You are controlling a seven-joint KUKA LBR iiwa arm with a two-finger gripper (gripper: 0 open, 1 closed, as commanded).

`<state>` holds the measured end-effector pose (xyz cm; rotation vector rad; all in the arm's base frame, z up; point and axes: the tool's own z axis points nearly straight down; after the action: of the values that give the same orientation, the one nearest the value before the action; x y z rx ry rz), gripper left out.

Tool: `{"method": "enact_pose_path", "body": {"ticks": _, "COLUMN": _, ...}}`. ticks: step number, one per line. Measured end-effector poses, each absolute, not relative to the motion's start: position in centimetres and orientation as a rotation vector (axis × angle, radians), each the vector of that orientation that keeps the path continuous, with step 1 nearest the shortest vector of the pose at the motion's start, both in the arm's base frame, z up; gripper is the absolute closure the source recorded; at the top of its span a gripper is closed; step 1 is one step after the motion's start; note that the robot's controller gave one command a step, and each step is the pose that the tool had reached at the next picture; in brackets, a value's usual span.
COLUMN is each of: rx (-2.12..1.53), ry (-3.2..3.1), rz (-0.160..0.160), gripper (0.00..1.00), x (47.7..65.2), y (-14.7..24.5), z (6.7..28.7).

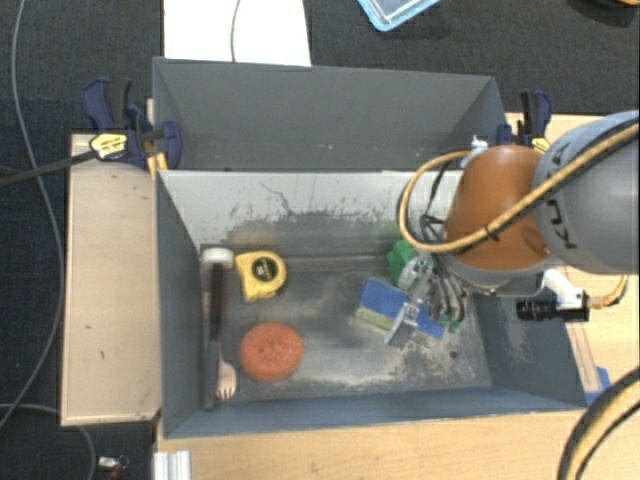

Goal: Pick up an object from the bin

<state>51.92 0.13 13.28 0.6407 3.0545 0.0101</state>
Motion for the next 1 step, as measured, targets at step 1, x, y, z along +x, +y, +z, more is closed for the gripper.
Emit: {"method": "enact_pose_path", "body": {"ticks": 1, "rx": 0.572, "ry": 3.060, "rz": 0.012, "gripper": 0.00, "x": 50.35, "y": -5.63, "z": 8.46}}
